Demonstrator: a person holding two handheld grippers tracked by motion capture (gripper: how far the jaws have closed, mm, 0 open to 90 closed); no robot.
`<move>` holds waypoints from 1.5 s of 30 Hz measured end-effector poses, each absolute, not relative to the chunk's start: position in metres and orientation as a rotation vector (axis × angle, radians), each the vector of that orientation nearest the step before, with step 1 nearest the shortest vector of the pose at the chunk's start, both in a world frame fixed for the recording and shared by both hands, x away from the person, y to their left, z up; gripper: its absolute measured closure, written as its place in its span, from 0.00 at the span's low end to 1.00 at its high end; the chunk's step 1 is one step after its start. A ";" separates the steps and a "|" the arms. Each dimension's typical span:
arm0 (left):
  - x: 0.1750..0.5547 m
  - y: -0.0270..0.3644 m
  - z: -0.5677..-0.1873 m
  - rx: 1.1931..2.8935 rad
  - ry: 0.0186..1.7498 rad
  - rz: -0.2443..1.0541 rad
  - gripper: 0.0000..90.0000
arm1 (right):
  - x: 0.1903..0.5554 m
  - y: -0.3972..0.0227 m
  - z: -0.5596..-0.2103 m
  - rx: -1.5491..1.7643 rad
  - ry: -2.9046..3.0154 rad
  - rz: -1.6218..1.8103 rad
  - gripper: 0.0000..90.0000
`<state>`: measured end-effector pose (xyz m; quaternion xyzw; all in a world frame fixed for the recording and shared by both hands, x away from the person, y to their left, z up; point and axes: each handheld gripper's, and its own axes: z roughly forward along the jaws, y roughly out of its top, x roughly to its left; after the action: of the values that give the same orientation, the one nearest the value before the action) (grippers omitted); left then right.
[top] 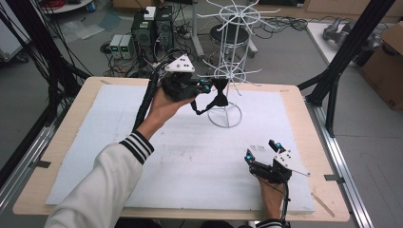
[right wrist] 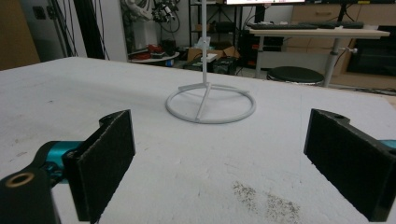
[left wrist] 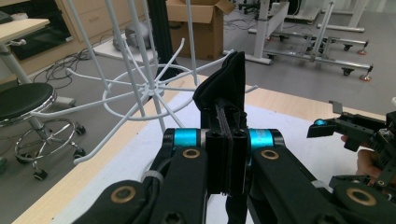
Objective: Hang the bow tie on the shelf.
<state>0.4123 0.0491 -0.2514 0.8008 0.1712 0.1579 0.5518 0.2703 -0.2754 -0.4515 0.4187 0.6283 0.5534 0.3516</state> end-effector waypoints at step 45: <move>0.447 0.036 -0.278 1.885 0.540 0.374 0.99 | 0.270 -0.275 -0.451 1.076 1.635 1.427 0.09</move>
<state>0.4474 0.0364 -0.2778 0.7937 0.2274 0.1574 0.5419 0.2702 -0.2747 -0.4514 0.4157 0.6319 0.5513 0.3521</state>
